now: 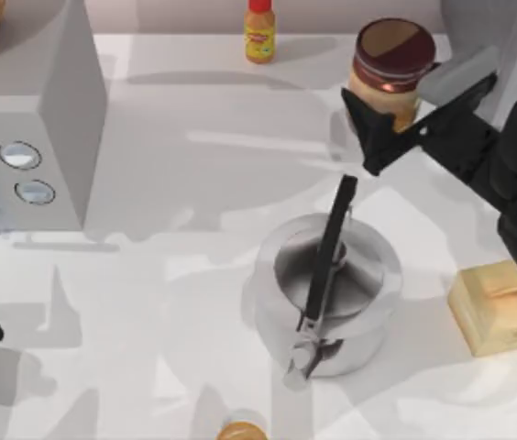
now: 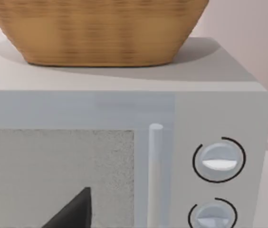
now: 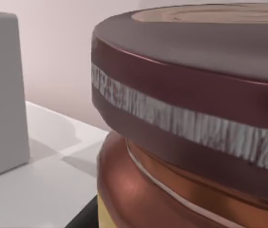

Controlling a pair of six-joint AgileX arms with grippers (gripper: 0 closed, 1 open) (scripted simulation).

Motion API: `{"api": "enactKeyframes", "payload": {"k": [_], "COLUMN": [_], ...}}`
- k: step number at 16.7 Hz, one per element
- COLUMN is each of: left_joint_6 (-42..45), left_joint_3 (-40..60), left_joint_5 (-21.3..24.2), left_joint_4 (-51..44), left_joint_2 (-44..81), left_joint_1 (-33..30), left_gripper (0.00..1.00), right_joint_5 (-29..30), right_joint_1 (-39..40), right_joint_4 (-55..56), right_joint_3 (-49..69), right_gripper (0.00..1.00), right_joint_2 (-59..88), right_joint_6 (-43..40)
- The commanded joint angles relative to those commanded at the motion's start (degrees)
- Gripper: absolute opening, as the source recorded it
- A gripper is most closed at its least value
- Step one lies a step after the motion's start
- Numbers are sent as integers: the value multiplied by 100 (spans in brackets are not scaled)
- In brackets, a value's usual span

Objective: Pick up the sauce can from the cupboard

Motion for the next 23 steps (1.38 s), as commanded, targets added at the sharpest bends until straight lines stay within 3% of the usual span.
{"api": "enactKeyframes", "payload": {"k": [10,18,23], "left_joint_6": [0,0,0], "left_joint_3": [0,0,0], "left_joint_5": [0,0,0], "left_joint_4": [0,0,0], "left_joint_2": [0,0,0], "left_joint_1": [0,0,0], "left_gripper": [100,100,100], "right_joint_5": [-122,147,205], "right_joint_1": [227,443,609], "right_joint_4": [122,-66,-277], "right_joint_3": [13,1282,1500], "right_gripper": [0,0,0], "right_joint_2": [456,1156,1541], "right_joint_6": [68,22,33]}}
